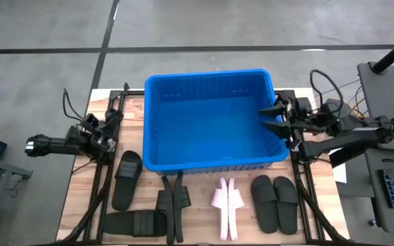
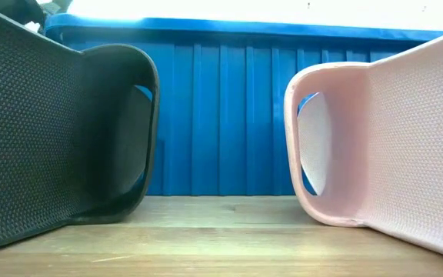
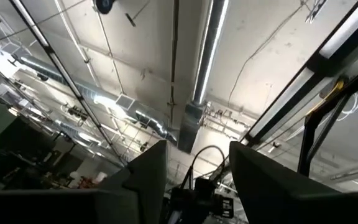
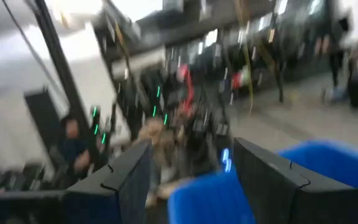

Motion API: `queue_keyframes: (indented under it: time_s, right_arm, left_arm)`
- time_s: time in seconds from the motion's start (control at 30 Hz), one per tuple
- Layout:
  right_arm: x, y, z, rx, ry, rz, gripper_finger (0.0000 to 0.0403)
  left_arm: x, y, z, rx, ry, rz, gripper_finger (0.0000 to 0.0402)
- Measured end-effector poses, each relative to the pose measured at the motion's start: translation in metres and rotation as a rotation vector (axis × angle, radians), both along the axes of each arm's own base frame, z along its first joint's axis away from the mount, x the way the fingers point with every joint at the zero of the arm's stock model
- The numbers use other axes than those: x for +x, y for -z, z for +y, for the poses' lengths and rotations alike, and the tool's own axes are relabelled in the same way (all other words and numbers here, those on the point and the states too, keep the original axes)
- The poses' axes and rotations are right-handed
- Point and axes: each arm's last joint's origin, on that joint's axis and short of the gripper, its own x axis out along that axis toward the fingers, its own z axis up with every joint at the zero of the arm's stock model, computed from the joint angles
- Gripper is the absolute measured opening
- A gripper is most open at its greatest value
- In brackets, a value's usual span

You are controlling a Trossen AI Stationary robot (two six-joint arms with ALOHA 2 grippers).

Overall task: Pick and place slides into bin
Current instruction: Put the black slide into the blue bin

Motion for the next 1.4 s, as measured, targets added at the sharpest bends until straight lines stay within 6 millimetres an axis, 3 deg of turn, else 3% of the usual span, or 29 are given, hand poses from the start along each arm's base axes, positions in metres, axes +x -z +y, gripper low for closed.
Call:
queue_keyframes:
  time_s: [0.17, 0.4, 0.53, 0.73, 0.93, 1.13, 1.4]
  right_arm:
    - [0.009, -0.019, 0.001, 0.008, 0.001, 0.287, 0.0203]
    - [0.004, -0.038, 0.000, 0.012, 0.012, 0.589, 0.0192]
    - [0.006, -0.043, 0.005, 0.001, -0.010, 0.657, 0.0191]
    - [0.014, -0.055, 0.028, -0.110, -0.167, 0.646, 0.0191]
    - [0.016, -0.039, 0.051, -0.147, -0.173, 0.843, 0.0191]
    - [0.029, -0.011, 0.076, -0.056, -0.109, 1.103, 0.0191]
    - [0.040, 0.025, 0.130, -0.137, -0.121, 1.340, 0.0191]
  left_arm:
    - [0.008, -0.023, 0.000, 0.057, -0.044, 0.097, 0.0160]
    - [0.026, -0.071, -0.001, 0.108, -0.081, 0.199, 0.0160]
    - [0.039, -0.087, -0.001, 0.141, -0.118, 0.244, 0.0160]
    - [0.048, -0.104, 0.001, 0.064, -0.198, 0.254, 0.0160]
    - [0.050, -0.115, 0.003, -0.002, -0.257, 0.185, 0.0160]
    - [0.065, -0.110, 0.003, -0.003, -0.297, 0.224, 0.0160]
    - [0.084, -0.098, 0.003, 0.015, -0.295, 0.311, 0.0160]
